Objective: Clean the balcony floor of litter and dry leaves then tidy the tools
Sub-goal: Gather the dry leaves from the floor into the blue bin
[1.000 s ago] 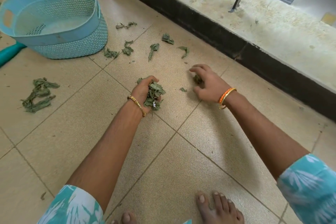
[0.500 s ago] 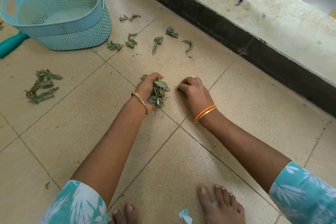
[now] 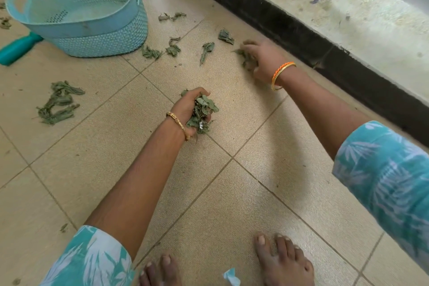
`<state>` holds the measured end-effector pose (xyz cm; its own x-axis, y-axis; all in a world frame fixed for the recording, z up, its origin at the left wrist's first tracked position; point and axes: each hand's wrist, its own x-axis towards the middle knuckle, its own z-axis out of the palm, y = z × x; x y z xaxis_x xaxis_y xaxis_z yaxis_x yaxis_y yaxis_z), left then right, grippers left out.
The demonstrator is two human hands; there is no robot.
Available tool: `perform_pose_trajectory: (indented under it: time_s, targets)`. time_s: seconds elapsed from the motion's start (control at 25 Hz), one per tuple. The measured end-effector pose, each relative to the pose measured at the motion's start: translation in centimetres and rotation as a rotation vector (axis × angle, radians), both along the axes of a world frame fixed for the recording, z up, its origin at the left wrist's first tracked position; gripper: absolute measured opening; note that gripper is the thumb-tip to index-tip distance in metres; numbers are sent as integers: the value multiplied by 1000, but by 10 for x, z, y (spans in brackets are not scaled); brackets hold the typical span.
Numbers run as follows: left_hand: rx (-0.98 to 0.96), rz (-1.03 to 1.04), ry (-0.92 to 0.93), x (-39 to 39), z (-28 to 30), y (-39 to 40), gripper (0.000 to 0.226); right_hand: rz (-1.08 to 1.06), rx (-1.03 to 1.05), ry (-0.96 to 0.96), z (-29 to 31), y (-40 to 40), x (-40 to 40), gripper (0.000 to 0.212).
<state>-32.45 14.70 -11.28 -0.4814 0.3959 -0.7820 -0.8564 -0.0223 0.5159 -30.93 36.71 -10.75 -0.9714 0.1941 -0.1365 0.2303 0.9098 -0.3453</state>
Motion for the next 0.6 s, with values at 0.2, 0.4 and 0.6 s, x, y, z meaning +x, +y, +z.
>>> perform_pose_trajectory:
  time_s: [0.2, 0.4, 0.6]
  targets:
    - [-8, 10, -11, 0, -4, -5, 30, 181, 101, 68, -28, -8, 31, 41]
    - [10, 2, -3, 0, -4, -4, 28, 48, 224, 145, -32, -24, 38, 24]
    - [31, -33, 65, 0, -5, -5, 18, -90, -35, 311, -11, -57, 45, 20]
